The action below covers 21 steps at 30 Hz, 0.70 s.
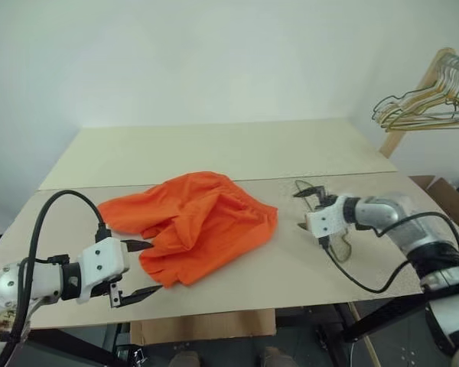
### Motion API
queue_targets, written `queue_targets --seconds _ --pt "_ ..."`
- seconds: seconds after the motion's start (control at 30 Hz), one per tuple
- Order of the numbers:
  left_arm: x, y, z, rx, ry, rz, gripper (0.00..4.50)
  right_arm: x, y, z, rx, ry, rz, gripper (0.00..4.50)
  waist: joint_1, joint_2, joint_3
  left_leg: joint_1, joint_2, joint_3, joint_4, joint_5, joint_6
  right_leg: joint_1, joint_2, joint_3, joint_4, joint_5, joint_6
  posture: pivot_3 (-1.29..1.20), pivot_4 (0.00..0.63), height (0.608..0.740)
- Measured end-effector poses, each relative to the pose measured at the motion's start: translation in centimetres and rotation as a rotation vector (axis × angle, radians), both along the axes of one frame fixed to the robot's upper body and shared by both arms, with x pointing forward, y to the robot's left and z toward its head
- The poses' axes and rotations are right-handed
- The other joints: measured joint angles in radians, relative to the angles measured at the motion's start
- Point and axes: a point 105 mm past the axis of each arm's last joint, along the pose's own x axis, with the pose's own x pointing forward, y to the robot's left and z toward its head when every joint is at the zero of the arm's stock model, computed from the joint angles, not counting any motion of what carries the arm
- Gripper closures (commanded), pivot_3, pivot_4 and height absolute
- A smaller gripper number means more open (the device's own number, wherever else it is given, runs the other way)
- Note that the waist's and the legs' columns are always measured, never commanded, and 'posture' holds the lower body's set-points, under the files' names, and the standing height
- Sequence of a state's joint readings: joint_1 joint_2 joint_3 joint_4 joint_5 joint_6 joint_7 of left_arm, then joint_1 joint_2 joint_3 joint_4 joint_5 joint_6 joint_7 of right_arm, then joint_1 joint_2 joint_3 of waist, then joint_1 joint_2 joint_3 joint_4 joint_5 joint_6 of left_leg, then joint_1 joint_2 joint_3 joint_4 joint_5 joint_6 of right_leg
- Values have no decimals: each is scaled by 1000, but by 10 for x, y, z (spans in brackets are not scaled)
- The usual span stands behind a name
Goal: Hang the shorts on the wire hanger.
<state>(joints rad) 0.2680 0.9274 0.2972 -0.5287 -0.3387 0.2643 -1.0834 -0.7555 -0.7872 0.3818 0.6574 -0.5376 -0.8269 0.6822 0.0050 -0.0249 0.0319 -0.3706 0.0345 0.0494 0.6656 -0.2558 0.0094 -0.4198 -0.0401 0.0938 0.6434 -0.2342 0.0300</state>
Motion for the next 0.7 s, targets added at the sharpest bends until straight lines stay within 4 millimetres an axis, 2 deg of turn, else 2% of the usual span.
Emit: queue_targets --seconds 0.2,0.33,0.47,0.67,0.7 --pt "-1 -2 -1 -2 5 -5 0 6 28 -14 -58 -70 147 15 -9 0 0 1 0 1 0 0 0 0 0 1 2 0 0 132 0 740" --pt "-2 -3 -2 -5 7 -8 0 13 41 -16 -71 -116 190 15 -18 0 0 2 0 1 0 0 0 0 0 2 2 0 0 132 0 740" --pt "-4 -5 -3 -7 10 -10 0 18 48 -18 -91 -148 214 15 -19 0 0 2 0 1 0 0 0 0 0 2 2 0 0 137 0 740" --pt "-6 -5 -4 -10 19 -12 0 18 53 -36 -141 -146 252 15 -21 0 0 2 0 1 -1 0 0 -1 0 2 3 0 -1 143 0 740" --pt "-6 -5 -4 -11 20 -12 0 18 53 -37 -148 -148 257 178 -21 0 0 2 0 1 -1 0 0 -1 0 2 3 0 -1 143 0 740"
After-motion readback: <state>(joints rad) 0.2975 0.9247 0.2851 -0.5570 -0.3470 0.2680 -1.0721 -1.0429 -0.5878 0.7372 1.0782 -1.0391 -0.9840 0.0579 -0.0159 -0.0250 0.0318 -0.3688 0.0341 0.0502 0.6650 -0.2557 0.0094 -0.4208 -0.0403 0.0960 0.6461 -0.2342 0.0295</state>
